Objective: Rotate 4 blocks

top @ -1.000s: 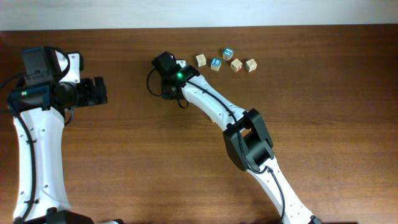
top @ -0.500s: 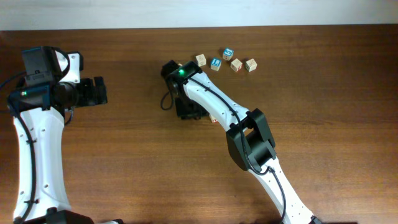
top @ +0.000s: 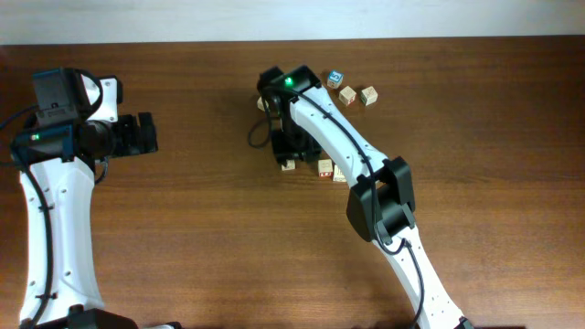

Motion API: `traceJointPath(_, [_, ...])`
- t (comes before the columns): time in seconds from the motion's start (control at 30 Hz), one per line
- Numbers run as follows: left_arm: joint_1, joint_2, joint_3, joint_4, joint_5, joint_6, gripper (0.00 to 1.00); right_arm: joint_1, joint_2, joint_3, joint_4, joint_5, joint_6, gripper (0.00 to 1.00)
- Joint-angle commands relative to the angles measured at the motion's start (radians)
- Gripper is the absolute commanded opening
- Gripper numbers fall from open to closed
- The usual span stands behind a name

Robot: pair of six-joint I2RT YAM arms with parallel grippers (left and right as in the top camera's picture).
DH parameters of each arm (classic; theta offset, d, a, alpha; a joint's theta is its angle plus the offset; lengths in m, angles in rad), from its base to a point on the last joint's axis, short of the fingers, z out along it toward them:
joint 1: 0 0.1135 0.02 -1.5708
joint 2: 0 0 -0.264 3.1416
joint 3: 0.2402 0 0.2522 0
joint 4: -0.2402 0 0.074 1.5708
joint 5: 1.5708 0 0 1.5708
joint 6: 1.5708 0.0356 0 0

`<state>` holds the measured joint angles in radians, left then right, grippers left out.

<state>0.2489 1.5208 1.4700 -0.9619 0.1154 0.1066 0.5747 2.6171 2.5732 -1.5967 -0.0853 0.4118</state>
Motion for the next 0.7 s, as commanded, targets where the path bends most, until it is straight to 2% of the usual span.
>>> traceJointPath(0.0, [0.003, 0.005, 0.019, -0.002, 0.001, -0.017, 0.99, 0.008, -0.028, 0.081, 0.049, -0.004, -0.016, 0.49])
traceJointPath(0.07, [0.003, 0.005, 0.019, -0.002, 0.001, -0.017, 0.99, 0.01, -0.023, 0.028, 0.134, 0.018, -0.016, 0.49])
traceJointPath(0.37, [0.003, 0.005, 0.019, -0.002, 0.0, -0.017, 0.99, 0.009, -0.023, -0.17, 0.194, 0.018, -0.015, 0.49])
traceJointPath(0.57, [0.003, 0.005, 0.019, -0.002, 0.001, -0.017, 0.99, 0.006, -0.024, -0.167, 0.155, 0.018, -0.012, 0.3])
traceJointPath(0.67, [0.003, 0.005, 0.019, -0.002, 0.001, -0.017, 0.99, 0.006, -0.024, -0.166, 0.106, 0.018, -0.011, 0.28])
